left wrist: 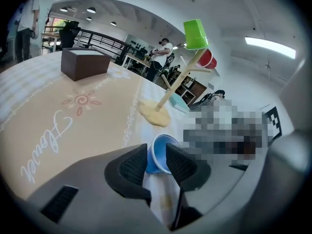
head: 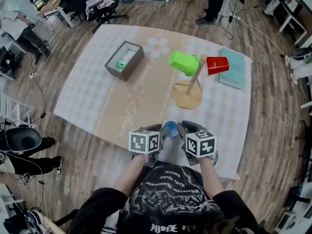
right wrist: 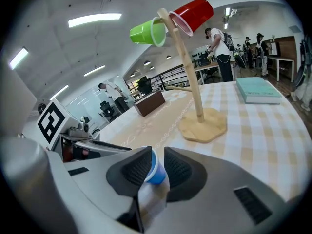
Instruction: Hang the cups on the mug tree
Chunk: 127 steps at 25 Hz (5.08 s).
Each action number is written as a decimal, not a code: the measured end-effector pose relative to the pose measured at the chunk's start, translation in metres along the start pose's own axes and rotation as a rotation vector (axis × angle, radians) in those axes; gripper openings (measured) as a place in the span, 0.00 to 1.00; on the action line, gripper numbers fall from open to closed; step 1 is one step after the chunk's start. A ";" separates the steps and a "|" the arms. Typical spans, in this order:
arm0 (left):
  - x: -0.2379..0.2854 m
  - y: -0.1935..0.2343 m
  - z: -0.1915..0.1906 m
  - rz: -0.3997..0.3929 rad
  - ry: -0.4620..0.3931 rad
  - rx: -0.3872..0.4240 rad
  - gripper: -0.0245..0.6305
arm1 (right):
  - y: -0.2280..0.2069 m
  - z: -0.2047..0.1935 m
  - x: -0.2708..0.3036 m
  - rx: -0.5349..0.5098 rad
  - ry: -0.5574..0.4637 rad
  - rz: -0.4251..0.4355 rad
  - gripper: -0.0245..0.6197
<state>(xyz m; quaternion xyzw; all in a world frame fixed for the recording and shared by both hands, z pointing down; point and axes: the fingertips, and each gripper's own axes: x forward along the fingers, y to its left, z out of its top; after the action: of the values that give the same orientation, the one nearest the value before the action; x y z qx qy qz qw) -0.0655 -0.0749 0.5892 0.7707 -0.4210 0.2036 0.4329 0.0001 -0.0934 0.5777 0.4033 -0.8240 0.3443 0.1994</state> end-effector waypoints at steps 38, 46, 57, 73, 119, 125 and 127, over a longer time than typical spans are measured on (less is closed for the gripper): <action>-0.011 0.029 0.120 0.314 -0.257 0.037 0.09 | -0.049 0.002 -0.051 0.092 -0.174 -0.195 0.05; -0.003 0.037 0.155 0.438 -0.300 0.131 0.09 | -0.059 -0.007 -0.057 0.119 -0.172 -0.227 0.05; 0.006 0.027 0.191 0.567 -0.356 0.298 0.09 | -0.075 -0.014 -0.065 0.144 -0.162 -0.269 0.05; 0.023 -0.019 0.187 0.658 -0.386 0.597 0.10 | -0.088 -0.016 -0.068 0.158 -0.167 -0.293 0.05; 0.082 -0.086 0.147 0.606 -0.282 1.022 0.10 | -0.092 -0.028 -0.062 0.194 -0.144 -0.256 0.05; 0.092 -0.088 0.141 0.606 -0.260 1.038 0.10 | -0.094 -0.030 -0.062 0.204 -0.146 -0.256 0.05; 0.096 -0.087 0.140 0.607 -0.255 1.041 0.10 | -0.096 -0.031 -0.062 0.207 -0.146 -0.258 0.05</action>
<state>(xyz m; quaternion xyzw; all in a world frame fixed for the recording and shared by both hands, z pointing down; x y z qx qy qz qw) 0.0536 -0.2142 0.5348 0.7449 -0.5155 0.4027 -0.1315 0.1153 -0.0798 0.6005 0.5481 -0.7377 0.3688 0.1389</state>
